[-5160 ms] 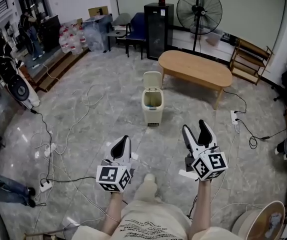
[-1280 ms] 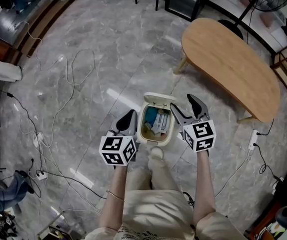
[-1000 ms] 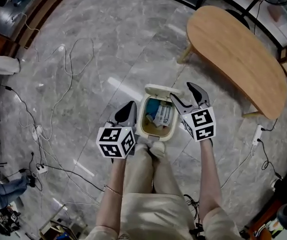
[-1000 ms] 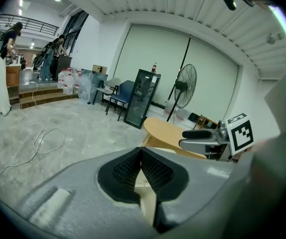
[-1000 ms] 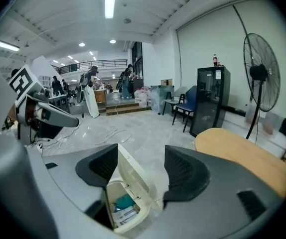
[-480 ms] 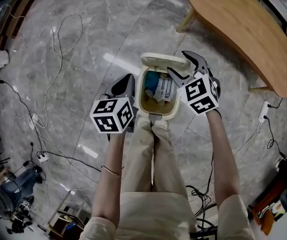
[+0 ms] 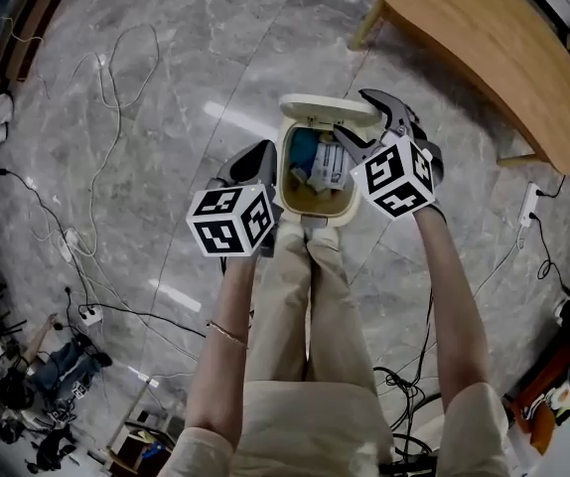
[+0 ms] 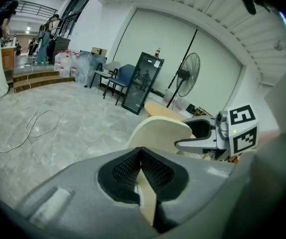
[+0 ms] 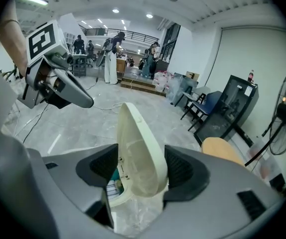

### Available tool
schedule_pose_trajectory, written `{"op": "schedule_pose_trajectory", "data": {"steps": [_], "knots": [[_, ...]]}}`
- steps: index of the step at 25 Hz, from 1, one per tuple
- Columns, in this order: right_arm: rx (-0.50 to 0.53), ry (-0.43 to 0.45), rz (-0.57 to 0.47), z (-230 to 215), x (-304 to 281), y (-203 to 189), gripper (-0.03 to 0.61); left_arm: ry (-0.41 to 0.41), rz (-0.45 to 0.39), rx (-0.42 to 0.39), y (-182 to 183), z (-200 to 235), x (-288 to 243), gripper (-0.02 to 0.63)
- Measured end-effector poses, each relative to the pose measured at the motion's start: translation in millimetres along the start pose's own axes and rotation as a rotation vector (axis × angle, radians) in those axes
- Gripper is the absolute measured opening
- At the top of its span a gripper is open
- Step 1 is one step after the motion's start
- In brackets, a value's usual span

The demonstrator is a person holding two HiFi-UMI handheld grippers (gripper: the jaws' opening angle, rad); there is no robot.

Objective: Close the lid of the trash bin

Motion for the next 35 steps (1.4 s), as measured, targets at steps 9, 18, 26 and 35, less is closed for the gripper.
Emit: {"op": "schedule_pose_trajectory", "data": {"steps": [9,18,26,35], "knots": [[0.014,-0.024,0.028,23,15,-5,0.290,-0.035,0.028,-0.014,-20,-8,12,0.023],[0.054,-0.031,0.103,53,26,-18,0.290,-0.078,0.042,-0.041,-32,-14,23,0.023],[0.050,-0.030,0.137,75,34,-27,0.290,-0.099,0.049,-0.058,-42,-14,34,0.023],[0.136,0.021,0.141,100,41,-38,0.290,-0.100,0.064,-0.035,-67,-17,43,0.023]]}}
Point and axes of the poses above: the fingertips, and each gripper's own axes: x backward along the fingers, z to its left, y out of its top, the point moved 2 cm from there along x, backward along the fingers, and after that the axes turned 7 degrees about -y, right-handed, at the moved point
